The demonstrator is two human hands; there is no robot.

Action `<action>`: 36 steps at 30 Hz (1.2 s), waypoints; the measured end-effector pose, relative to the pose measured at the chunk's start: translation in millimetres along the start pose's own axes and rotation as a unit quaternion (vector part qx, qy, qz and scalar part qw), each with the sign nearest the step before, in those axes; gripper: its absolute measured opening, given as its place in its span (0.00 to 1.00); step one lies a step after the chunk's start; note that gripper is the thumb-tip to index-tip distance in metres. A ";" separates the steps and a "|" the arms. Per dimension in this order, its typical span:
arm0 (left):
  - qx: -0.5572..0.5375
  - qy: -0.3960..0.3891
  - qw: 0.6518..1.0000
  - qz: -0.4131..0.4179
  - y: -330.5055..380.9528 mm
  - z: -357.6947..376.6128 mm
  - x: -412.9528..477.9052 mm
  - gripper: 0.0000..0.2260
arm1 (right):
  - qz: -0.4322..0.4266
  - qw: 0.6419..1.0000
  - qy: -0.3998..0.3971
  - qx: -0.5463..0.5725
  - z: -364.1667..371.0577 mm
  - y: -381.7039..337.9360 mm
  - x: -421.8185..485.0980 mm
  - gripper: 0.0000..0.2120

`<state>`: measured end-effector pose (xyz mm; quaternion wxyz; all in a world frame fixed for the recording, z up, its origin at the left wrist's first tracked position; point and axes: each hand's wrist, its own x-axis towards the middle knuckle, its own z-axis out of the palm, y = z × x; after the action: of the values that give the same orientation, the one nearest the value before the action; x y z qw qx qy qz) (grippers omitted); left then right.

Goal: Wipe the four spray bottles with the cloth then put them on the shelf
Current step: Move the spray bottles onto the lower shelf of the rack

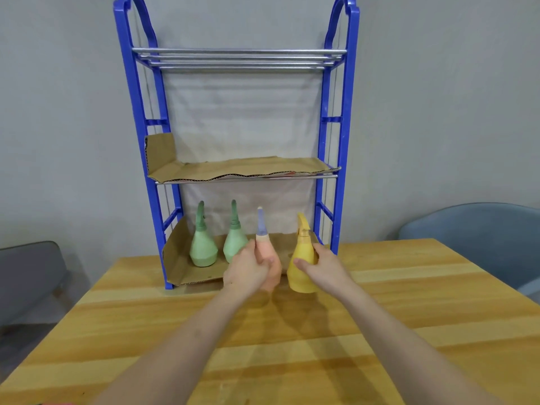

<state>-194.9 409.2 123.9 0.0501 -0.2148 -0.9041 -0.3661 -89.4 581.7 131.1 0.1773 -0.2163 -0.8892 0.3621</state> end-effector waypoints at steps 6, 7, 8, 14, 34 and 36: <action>-0.012 0.014 1.000 0.019 6.5 26.6 61.6 0.19 | 0.002 1.000 0.012 -0.007 -0.2 -0.3 48.5 0.28; -0.014 0.015 1.000 0.019 5.2 32.0 70.8 0.19 | 0.003 1.000 0.013 -0.010 0.6 2.6 56.6 0.28; -0.017 0.015 1.000 0.020 3.4 37.5 78.9 0.19 | 0.003 1.000 0.014 -0.012 1.2 6.1 63.6 0.28; -0.023 0.012 1.000 0.014 -10.6 65.0 108.4 0.23 | -0.009 0.999 0.027 -0.015 11.7 26.3 94.1 0.27; 0.003 0.053 0.998 0.030 -26.4 101.7 103.4 0.38 | -0.032 0.999 0.035 0.010 48.2 54.7 121.7 0.37; 0.015 0.056 0.998 0.032 -28.0 104.9 104.1 0.38 | -0.034 0.999 0.036 0.011 49.6 55.9 123.6 0.37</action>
<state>-293.8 499.6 55.6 0.1150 -0.2219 -0.8980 -0.3622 -202.7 653.0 77.0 0.2234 -0.1965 -0.8852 0.3576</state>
